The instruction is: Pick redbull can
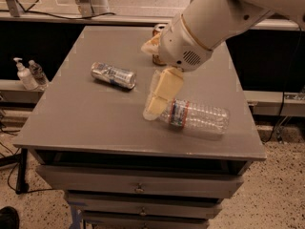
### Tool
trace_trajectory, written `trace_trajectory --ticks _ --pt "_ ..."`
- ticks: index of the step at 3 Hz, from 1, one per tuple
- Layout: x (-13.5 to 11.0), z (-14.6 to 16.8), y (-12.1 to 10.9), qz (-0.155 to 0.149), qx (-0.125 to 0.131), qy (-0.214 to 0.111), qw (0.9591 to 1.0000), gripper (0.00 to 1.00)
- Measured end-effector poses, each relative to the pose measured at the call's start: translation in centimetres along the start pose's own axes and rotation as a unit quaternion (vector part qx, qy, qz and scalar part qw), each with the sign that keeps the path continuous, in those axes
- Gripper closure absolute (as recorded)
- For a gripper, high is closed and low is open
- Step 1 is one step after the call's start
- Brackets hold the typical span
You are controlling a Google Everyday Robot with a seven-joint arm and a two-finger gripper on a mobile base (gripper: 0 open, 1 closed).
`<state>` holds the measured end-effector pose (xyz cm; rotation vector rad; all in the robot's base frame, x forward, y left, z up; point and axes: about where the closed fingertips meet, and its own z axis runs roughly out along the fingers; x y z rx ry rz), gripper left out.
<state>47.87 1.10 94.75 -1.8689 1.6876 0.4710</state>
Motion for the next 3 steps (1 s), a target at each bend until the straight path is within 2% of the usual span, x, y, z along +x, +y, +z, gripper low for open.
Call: trace_trajectory --ticks 1,3 --pt "0.3 1.9 -1.3 0.004 -0.004 0.003 1.0000 0.00" --pt "1.3 6.0 -7.2 -0.003 0.010 0.002 0.9999 0.00"
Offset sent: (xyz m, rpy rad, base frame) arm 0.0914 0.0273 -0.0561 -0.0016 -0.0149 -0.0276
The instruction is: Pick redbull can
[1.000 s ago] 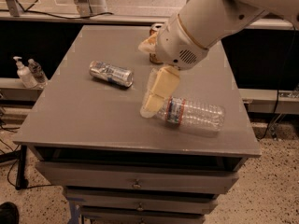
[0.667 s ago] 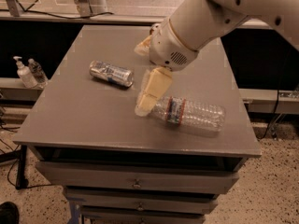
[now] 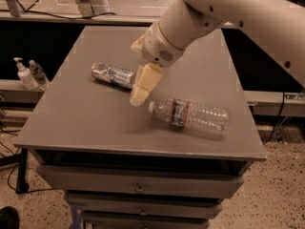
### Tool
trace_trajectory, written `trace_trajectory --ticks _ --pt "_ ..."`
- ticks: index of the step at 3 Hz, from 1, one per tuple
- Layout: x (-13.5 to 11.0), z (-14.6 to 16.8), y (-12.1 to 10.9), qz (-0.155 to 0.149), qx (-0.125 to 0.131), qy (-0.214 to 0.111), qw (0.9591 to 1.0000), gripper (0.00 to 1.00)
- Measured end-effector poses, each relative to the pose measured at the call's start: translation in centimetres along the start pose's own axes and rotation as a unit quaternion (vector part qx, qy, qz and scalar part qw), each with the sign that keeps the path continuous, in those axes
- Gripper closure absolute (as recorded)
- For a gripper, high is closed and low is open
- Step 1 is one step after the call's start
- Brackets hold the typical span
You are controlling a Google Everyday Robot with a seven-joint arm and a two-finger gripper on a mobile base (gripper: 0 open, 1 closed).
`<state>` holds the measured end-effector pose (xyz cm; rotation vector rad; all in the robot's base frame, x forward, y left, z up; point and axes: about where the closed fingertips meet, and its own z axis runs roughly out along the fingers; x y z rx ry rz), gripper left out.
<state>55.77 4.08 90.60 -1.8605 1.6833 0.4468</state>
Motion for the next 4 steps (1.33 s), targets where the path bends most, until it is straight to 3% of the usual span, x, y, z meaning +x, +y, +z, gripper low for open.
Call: trace_trajectory --ticks 2,4 --pt "-1.0 4.9 -5.7 0.002 0.021 -0.015 0.9997 0.00" --pt "-2.5 9.5 -9.6 0.003 0.028 -0.016 0.9995 0.00"
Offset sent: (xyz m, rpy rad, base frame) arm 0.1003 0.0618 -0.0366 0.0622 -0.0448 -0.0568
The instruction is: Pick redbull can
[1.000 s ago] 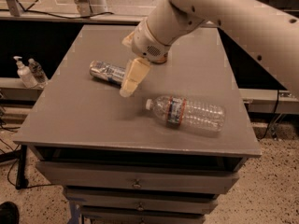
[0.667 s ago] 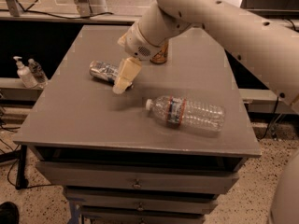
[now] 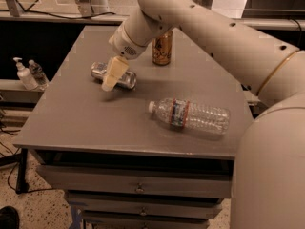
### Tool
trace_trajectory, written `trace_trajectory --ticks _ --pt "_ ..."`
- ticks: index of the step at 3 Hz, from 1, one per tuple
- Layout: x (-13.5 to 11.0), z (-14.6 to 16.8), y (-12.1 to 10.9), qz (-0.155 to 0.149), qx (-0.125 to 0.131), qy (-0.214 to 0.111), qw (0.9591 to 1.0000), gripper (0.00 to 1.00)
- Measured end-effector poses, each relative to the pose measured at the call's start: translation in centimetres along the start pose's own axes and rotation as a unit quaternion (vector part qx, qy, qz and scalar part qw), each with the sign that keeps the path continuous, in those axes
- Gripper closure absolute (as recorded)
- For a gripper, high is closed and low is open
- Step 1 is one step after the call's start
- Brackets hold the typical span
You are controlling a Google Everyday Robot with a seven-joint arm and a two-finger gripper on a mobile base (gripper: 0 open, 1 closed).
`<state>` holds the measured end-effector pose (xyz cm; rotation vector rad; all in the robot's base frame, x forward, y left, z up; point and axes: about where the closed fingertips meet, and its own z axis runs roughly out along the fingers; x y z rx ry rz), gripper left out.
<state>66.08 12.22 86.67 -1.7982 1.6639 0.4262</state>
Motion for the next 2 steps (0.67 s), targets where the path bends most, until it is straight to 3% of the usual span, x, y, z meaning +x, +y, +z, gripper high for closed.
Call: trace_trajectory --ticks 1,2 --pt "-0.7 1.9 -0.4 0.001 -0.009 -0.006 0.9999 0.00" --pt "-1.4 3.2 -0.1 -0.002 -0.025 -0.011 0.9996 0.16"
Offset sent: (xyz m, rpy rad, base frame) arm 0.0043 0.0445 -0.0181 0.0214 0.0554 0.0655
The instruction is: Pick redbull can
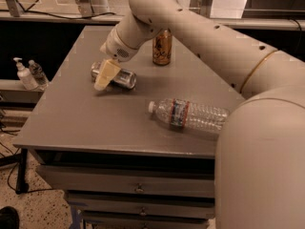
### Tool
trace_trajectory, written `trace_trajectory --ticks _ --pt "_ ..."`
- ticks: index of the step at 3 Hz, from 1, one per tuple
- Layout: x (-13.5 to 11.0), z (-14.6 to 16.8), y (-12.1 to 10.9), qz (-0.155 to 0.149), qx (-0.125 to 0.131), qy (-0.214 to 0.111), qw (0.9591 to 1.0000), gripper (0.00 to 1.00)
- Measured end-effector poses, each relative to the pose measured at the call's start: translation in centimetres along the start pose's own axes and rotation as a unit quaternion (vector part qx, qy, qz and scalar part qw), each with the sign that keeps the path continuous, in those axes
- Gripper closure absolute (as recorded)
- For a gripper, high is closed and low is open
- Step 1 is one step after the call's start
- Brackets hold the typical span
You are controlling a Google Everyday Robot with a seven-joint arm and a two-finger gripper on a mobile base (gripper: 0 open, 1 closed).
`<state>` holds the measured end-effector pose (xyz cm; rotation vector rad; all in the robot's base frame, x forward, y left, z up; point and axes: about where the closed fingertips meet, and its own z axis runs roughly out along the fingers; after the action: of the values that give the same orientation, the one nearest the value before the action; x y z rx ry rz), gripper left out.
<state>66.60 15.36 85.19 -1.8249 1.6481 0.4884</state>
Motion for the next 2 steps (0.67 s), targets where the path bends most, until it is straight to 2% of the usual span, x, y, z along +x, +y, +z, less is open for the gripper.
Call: trace_trajectory --ticks 2 --pt "-0.50 1.09 0.59 0.001 -0.017 -0.006 0.9998 0.64"
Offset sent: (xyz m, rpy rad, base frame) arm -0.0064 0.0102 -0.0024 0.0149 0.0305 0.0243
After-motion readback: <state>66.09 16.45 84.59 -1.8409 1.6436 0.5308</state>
